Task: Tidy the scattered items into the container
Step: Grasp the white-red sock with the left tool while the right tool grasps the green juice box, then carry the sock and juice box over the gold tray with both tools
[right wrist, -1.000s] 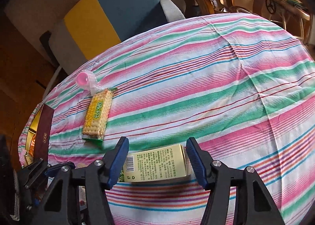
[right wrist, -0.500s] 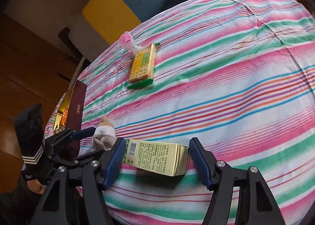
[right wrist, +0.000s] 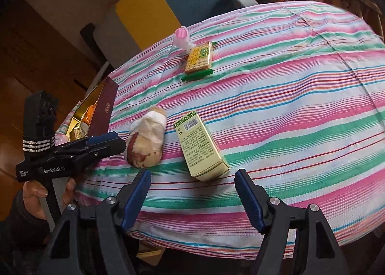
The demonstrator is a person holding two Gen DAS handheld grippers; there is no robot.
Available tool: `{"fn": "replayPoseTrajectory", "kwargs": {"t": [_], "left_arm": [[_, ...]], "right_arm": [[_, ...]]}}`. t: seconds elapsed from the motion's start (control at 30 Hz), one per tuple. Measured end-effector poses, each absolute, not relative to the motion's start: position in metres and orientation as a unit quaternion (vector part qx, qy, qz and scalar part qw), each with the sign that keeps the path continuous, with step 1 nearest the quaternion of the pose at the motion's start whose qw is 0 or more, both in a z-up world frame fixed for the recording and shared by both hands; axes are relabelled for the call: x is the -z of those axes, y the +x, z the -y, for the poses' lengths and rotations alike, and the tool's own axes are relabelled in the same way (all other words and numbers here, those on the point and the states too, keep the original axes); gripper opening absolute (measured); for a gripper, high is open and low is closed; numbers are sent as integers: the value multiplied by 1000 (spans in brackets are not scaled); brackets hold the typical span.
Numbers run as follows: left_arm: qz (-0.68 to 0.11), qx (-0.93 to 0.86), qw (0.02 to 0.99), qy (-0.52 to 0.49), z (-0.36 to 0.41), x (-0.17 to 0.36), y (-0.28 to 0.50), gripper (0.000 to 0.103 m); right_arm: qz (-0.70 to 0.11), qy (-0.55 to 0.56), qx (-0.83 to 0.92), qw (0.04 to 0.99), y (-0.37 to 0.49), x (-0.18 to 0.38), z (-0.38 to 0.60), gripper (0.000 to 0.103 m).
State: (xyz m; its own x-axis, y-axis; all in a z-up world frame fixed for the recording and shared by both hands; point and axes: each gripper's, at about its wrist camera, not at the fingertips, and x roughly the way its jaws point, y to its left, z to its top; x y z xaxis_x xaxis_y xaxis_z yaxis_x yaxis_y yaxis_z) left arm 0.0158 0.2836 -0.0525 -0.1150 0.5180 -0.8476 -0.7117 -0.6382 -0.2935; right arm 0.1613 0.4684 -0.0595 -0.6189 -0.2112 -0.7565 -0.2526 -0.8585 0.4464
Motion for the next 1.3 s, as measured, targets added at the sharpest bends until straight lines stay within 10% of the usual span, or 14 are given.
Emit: {"fn": "replayPoseTrajectory", "kwargs": {"t": [0.17,0.47,0.7,0.97,1.1,1.3], "left_arm": [[-96,-740,405,-528,-295,58,21,82],[-42,-721,397,-567,-309,62,10,82],[-20,-715,375,-590,-318,72,-1,82],[-42,-733,366,-571,-327,77,3,82],[-87,-756,360,-540,-331,77,18,82],[-135,-776,347,-509,-330,78,34,72]], "right_arm": [[-234,-410,-879,64,171,49,-471,93],[-153,-421,-891,70,142,49,-454,93],[-105,-454,-883,65,121,66,-449,66],[-90,-458,-882,68,114,76,-445,59],[-66,-452,-886,81,114,75,-440,32],[-70,-448,-886,96,123,75,-435,31]]}}
